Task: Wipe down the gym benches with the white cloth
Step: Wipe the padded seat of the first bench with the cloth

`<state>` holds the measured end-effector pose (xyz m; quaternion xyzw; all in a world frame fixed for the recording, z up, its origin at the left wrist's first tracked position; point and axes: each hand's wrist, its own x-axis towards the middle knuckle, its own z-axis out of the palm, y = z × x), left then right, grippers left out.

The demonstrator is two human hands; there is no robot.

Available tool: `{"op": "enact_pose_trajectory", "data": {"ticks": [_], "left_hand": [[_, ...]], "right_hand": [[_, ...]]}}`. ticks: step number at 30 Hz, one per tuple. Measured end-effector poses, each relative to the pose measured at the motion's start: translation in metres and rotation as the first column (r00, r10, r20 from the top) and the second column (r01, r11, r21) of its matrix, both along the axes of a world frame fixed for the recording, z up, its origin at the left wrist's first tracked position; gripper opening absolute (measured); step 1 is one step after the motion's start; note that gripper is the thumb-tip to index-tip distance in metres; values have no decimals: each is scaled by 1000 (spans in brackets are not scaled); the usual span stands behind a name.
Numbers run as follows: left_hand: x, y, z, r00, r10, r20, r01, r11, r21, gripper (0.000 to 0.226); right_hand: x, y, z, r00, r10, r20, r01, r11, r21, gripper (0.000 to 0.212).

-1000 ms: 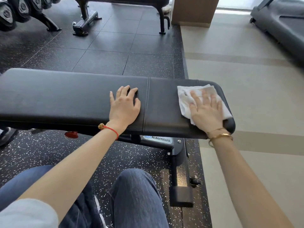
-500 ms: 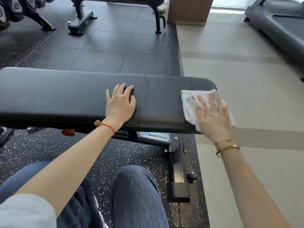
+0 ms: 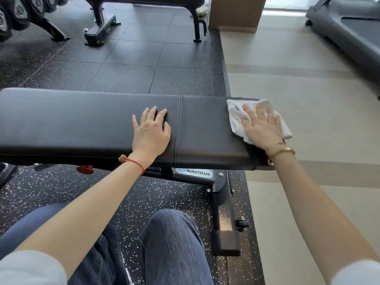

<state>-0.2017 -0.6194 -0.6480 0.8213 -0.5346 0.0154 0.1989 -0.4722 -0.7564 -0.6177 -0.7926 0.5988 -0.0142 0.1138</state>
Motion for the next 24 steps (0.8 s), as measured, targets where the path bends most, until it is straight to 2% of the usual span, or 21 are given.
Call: {"op": "enact_pose_trajectory", "data": {"ticks": [2, 5, 7, 9, 11, 13, 15, 17, 21, 24], "left_hand": [[1, -1, 0, 1000, 4, 6, -4, 1000, -6, 47], [2, -3, 0, 1000, 9, 20, -9, 1000, -17, 45], [3, -3, -1, 1000, 10, 26, -9, 1000, -27, 44], [4, -2, -1, 999, 12, 31, -11, 999, -37, 45], [5, -2, -1, 999, 9, 33, -8, 999, -42, 45], [3, -2, -1, 1000, 10, 30, -9, 999, -39, 45], [2, -4, -1, 999, 22, 30, -21, 999, -40, 45], [1, -5, 0, 999, 36, 34, -35, 998, -45, 44], [2, -4, 1, 999, 43, 33, -41, 998, -53, 44], [2, -3, 2, 999, 43, 23, -42, 998, -55, 45]], "right_hand": [[24, -9, 3, 1000, 7, -24, -7, 1000, -5, 52], [59, 16, 0, 973, 207, -103, -215, 974, -71, 53], [63, 39, -9, 935, 348, -63, -353, 932, -87, 52], [52, 39, -10, 919, 395, 2, -394, 916, -78, 52], [40, 17, -6, 941, 340, -2, -339, 938, -66, 52], [35, -15, -2, 977, 212, -29, -213, 976, -42, 51], [45, -37, 1, 996, 81, -28, -82, 996, -20, 51], [70, -45, 0, 998, 49, -42, -50, 998, -32, 50], [126, -17, -1, 954, 273, -120, -285, 954, -91, 51], [134, 20, -4, 907, 416, -69, -421, 902, -98, 52]]}}
